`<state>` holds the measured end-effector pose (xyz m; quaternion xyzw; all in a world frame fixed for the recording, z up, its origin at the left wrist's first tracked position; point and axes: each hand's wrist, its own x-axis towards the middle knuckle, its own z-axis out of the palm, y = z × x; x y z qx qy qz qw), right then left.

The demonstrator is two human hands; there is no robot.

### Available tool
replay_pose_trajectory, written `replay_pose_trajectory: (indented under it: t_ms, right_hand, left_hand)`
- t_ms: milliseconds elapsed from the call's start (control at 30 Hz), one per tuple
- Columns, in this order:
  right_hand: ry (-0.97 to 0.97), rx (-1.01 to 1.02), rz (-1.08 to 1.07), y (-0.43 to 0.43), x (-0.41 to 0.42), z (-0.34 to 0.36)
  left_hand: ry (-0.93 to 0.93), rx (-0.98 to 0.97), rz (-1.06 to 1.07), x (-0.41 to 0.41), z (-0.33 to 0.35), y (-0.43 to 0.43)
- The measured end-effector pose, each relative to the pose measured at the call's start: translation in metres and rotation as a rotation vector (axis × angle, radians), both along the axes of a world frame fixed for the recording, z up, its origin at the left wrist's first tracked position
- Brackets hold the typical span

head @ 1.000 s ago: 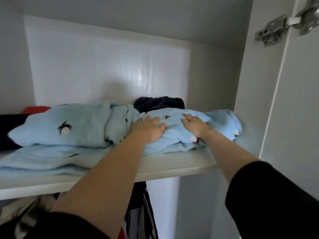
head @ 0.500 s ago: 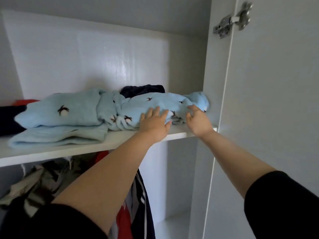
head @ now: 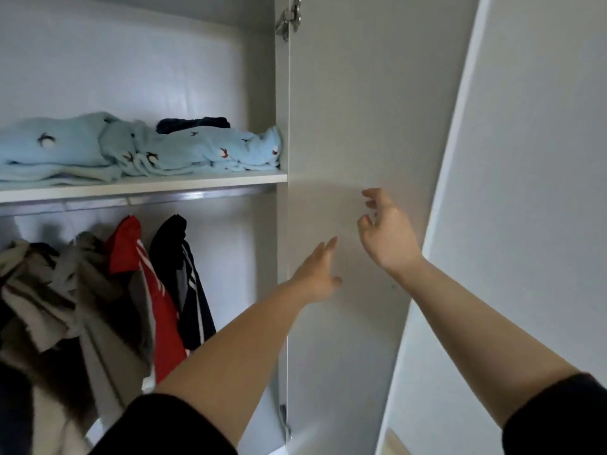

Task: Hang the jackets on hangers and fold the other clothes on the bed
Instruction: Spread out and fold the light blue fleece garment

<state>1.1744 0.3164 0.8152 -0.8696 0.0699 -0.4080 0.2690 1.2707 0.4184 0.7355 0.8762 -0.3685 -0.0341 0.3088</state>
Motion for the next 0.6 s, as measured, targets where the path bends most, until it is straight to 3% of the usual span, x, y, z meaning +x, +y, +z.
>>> replay_pose_trajectory:
  t_ms: [167, 300, 433, 600]
  right_hand:
    - [-0.143, -0.001, 0.005, -0.024, -0.070, -0.015]
    - [-0.199, 0.216, -0.083, -0.041, -0.090, -0.026]
    - [-0.003, 0.521, 0.231, -0.044, -0.098, -0.032]
    - [0.034, 0.523, 0.439, -0.018, -0.104, -0.034]
  left_hand:
    - [0.247, -0.069, -0.107, -0.073, -0.043, -0.046]
    - [0.312, -0.120, -0.005, -0.099, -0.058, -0.059]
    - [0.327, -0.185, 0.063, -0.118, -0.063, -0.062]
    - [0.151, -0.316, 0.356, -0.129, -0.074, -0.035]
